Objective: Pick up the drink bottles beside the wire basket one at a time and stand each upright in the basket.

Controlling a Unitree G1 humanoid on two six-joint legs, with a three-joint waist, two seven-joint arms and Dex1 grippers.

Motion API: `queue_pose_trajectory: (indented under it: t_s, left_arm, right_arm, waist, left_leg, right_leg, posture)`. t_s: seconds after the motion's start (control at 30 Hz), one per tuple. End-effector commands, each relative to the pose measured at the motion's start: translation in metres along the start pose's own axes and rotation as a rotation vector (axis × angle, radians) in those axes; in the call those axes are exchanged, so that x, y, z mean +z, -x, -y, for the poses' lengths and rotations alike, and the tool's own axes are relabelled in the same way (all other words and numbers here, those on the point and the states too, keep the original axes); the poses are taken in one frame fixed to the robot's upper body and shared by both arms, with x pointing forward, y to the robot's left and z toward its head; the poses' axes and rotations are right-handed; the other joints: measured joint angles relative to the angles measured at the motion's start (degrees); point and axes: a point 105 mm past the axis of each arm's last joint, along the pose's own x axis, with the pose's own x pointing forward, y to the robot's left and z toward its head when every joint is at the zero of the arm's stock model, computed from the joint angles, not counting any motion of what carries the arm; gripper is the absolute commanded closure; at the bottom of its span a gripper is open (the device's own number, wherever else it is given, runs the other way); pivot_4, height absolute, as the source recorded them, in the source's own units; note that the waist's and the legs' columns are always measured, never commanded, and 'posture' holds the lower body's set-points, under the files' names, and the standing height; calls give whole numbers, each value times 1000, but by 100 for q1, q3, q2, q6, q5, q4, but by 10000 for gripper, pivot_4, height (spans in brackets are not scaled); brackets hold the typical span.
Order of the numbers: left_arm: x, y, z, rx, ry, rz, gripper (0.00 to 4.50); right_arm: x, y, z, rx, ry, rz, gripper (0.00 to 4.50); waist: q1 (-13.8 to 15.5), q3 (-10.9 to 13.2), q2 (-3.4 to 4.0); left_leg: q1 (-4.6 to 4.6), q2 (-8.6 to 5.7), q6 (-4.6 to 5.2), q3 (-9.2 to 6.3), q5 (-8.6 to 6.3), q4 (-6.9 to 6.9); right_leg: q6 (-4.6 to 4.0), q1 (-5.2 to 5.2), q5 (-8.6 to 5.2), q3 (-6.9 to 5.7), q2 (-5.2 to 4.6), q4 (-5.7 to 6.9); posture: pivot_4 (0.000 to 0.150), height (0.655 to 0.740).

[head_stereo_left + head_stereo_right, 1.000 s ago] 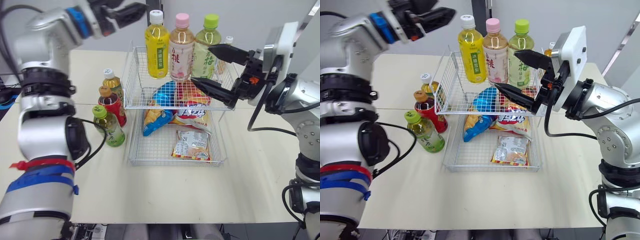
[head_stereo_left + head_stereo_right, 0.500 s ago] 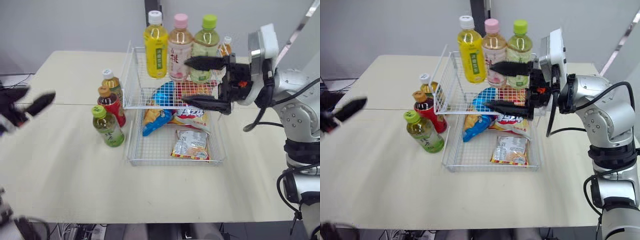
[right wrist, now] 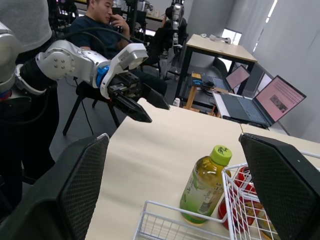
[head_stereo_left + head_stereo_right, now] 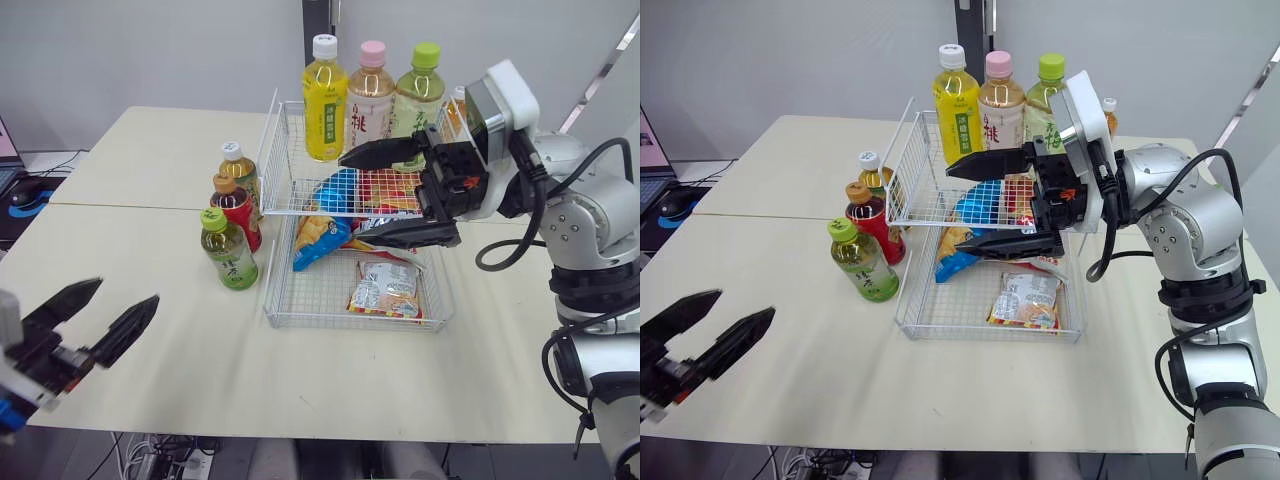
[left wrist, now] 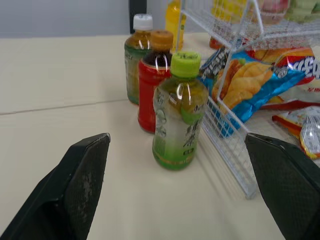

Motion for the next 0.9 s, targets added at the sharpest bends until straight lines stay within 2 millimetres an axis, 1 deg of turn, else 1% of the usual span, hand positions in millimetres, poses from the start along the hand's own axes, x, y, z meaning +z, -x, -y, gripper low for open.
queue_pose_trajectory:
  t_s: [0.03, 0.1, 0.23, 0.37, 0.47, 0.57, 0.77, 0.87, 0.9]
  left_arm:
    - [10, -27, 5, -15, -50, 65, 335]
    - [9, -43, 4, -13, -61, 78, 335]
    - [0, -78, 1, 5, -58, 76, 335]
    - [0, -103, 5, -13, -71, 93, 335]
    - [0, -117, 7, -23, -78, 103, 335]
    - [-2, -126, 8, -24, -81, 105, 335]
    - [-7, -133, 11, -21, -94, 100, 335]
    - [-9, -134, 9, -12, -93, 96, 6087]
    - [-9, -134, 8, -4, -94, 93, 8904]
  right_arm:
    - [12, 4, 1, -47, 66, 14, 0]
    - [12, 5, 1, -67, 68, 13, 0]
    - [12, 7, -1, -109, 68, 7, 0]
    - [12, 9, -3, -139, 70, 0, 0]
    - [13, 11, -2, -161, 76, -9, 0]
    - [14, 12, -1, -177, 84, -13, 0]
    - [15, 14, -1, -201, 90, -15, 0]
    - [15, 13, -1, -205, 91, -16, 0]
    - [15, 14, -1, -207, 92, -17, 0]
  waist:
    - [4, 0, 0]
    - [2, 0, 0]
    - [2, 0, -1]
    - [-15, 0, -1]
    - [-16, 0, 0]
    - [-15, 0, 0]
    - [-15, 1, 0]
    - [-12, 1, 0]
    - [-12, 1, 0]
  left_leg:
    - [0, -1, 0, 3, 0, 0]
    - [-2, -5, 0, 9, 0, -1]
    - [-8, -8, -1, 15, -2, -8]
    - [-12, -6, -1, 15, -2, -12]
    - [-12, -6, -1, 16, -2, -12]
    - [-12, -7, -1, 17, -2, -12]
    - [-13, -6, -1, 17, -2, -16]
    - [-14, -7, -1, 17, -2, -16]
    - [-14, -7, -1, 17, -2, -17]
  right_leg:
    - [-1, 0, 1, 0, 1, -1]
    - [-6, -2, 5, -1, 0, -3]
    - [-13, -8, 10, -1, -1, -6]
    - [-13, -12, 10, -3, 0, -7]
    - [-13, -13, 10, -3, 0, -7]
    - [-13, -13, 10, -3, 0, -7]
    - [-12, -14, 10, -3, -1, -9]
    - [-12, -14, 10, -3, -1, -10]
    - [-11, -14, 9, -3, -1, -10]
  posture:
    - [1500, 7400]
    - [1500, 7400]
    - [1500, 7400]
    - [1500, 7400]
    - [1500, 7400]
    - [1500, 7400]
    - [1500, 7400]
    - [1500, 7400]
    - [1500, 7400]
